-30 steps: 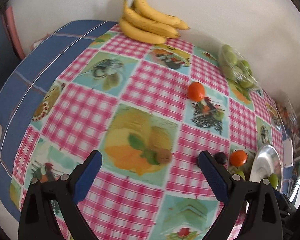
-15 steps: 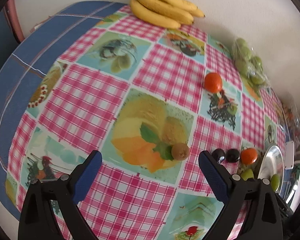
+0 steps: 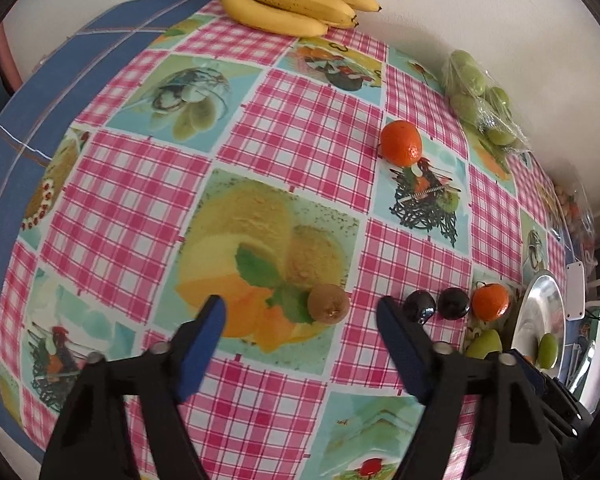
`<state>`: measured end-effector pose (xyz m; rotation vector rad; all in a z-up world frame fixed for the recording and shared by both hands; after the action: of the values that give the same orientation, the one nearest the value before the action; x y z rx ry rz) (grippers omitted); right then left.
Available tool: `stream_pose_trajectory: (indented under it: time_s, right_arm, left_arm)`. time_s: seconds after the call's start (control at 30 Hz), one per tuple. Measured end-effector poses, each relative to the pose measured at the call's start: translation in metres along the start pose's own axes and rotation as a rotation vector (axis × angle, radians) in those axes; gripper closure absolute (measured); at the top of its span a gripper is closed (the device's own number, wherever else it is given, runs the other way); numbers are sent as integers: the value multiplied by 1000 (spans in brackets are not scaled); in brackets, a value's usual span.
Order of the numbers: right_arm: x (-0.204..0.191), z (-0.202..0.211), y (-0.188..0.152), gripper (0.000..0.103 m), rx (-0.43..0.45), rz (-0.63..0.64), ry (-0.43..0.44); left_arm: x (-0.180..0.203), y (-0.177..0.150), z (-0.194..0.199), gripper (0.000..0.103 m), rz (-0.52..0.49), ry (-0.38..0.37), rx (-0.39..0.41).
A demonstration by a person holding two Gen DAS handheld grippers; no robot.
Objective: Organize fruits
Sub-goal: 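Grasp the brown kiwi with the left tool while the right tool grasps the light green pear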
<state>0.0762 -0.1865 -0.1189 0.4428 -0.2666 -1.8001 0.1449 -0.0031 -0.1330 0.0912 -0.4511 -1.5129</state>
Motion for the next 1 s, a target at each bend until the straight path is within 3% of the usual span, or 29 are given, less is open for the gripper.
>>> stream_pose_trajectory:
  time_s: [0.2,0.33,0.67,1.0]
  right_arm:
    - [-23,10,3,66,5,-34,166]
    - [-10,13,9,66,41,-18,61]
    - [-8,-9,5,66,-10,-57,68]
    - [-6,-15,2,64,-29,-44,21]
  left_arm:
    - [8,-3,-8,45,6,-49,-21]
    - [13,-3,-12,52,-4,-59,-26]
    - [14,-4,-23,63,-11,-62,-46]
    - [13,-4,-24,76,-11,-61,-47]
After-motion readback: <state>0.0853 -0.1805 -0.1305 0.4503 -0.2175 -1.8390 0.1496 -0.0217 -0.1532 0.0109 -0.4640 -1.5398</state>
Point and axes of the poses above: each gripper's, at about its wrist camera, not at the fingertips, and z roughly against the way its jaws point, x to its right, y to its top, the point moved 10 cm from there along -z, roughly the way its jaws point, and after that the axes turned 5 degrees about x, right-handed, at the moved point
